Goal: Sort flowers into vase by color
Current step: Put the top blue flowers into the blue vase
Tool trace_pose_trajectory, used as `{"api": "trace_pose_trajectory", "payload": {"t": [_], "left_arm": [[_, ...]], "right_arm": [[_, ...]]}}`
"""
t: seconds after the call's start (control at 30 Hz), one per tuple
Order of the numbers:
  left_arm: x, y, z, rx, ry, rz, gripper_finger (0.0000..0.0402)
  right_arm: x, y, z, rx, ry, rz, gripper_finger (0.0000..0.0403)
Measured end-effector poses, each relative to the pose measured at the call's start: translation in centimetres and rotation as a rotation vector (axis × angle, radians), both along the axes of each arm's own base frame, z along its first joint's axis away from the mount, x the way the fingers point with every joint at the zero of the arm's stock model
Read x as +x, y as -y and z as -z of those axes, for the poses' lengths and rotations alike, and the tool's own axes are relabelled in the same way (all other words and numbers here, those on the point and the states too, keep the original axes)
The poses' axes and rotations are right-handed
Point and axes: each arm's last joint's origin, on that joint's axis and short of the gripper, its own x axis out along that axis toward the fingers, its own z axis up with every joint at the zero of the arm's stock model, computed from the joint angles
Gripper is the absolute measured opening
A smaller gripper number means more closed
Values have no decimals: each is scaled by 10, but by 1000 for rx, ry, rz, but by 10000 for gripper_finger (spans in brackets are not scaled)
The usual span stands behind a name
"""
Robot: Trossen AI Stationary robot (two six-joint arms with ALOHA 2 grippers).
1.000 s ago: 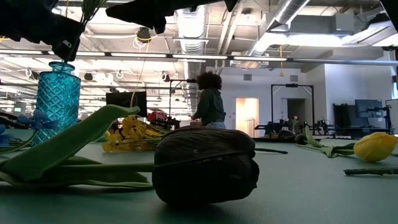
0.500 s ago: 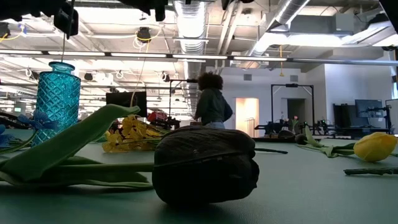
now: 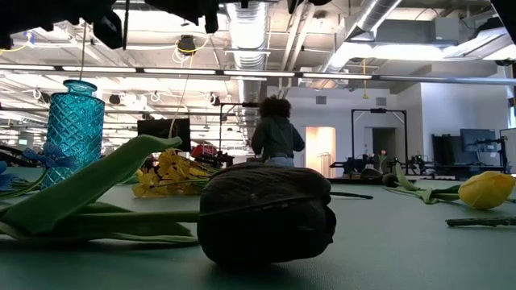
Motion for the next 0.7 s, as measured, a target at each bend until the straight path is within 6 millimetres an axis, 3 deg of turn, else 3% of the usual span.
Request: {"api": "trace_pose_trajectory", "payload": {"t": [0.4, 0.57, 0.7], "left_arm": [[24, 3, -3, 47, -16, -29, 0], [25, 3, -4, 53, -24, -32, 0], [25, 3, -3, 55, -41, -32, 0]], "right_arm": [[0, 4, 6, 48, -70, 16, 296], [0, 5, 8, 48, -84, 18, 261], [0, 7, 8, 48, -84, 21, 209]]}}
